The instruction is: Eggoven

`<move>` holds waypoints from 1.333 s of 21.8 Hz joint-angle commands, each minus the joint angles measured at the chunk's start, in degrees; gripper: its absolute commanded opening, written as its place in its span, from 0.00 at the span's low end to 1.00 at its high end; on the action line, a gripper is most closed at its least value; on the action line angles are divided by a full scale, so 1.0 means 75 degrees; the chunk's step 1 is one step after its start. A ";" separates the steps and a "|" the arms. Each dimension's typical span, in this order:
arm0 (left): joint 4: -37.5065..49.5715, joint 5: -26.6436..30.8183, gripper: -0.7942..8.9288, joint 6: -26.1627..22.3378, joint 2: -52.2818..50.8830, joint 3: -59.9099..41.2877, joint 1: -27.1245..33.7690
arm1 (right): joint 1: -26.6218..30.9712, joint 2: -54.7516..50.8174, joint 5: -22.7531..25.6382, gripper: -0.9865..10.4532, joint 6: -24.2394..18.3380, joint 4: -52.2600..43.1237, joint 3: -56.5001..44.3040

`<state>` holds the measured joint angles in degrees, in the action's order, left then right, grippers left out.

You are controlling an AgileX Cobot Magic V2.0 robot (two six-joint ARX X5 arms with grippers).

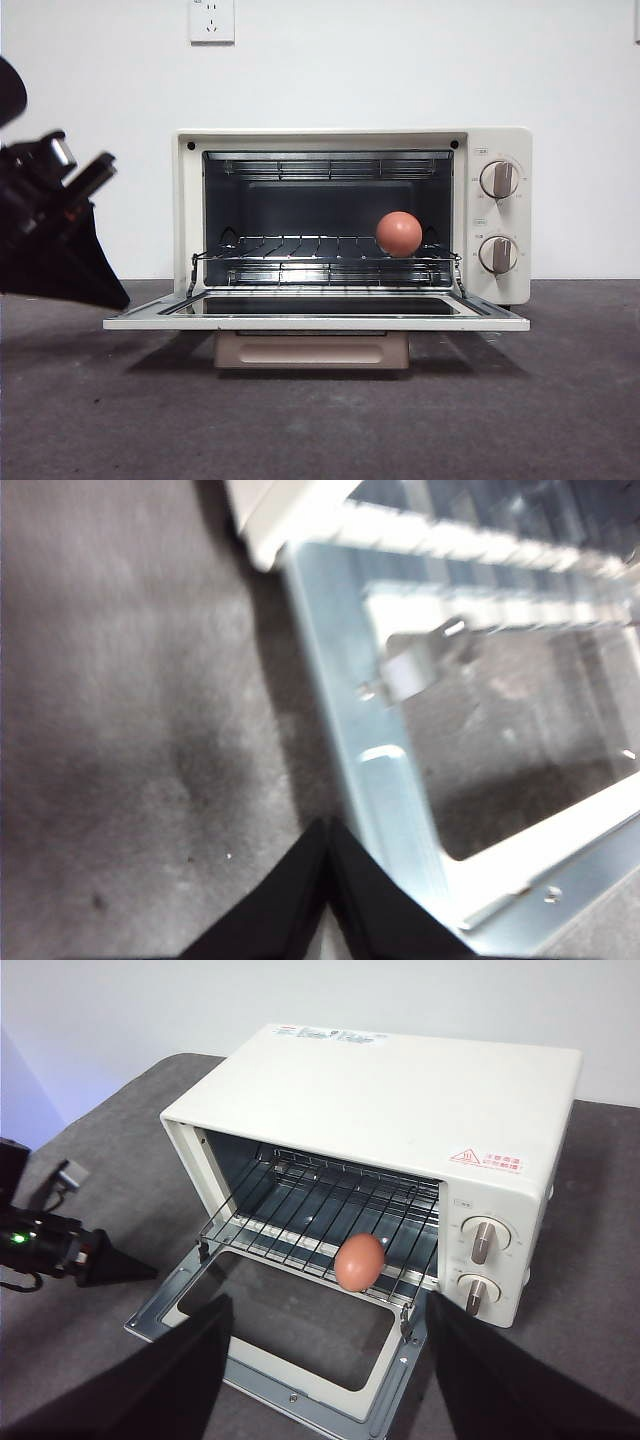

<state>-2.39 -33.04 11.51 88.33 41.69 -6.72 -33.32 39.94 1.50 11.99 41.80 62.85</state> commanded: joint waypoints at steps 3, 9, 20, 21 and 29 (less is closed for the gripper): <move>0.0417 -0.0242 0.09 0.0017 0.0565 0.0020 -0.0020 | -0.0055 0.0052 0.0006 0.36 -0.0032 -0.0047 0.0122; 0.0641 -0.0551 0.09 0.0020 0.1000 0.0020 -0.0154 | -0.0055 0.0052 0.0009 0.36 0.0067 -0.0050 0.0122; 0.1142 -0.1387 0.09 0.0361 0.1285 0.0023 -0.0280 | -0.0055 0.0050 0.0009 0.36 0.0119 -0.0035 0.0122; 0.1276 -0.1527 0.09 0.0475 0.1285 0.0023 -0.0239 | -0.0055 0.0050 0.0009 0.36 0.0122 -0.0023 0.0122; 0.3124 -0.2317 0.09 0.2124 0.1282 0.0032 0.0082 | -0.0055 0.0050 0.0009 0.36 0.0146 0.0026 0.0122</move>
<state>17.28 -48.36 22.98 97.38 40.95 -5.78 -33.32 39.99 1.50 12.43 42.24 62.85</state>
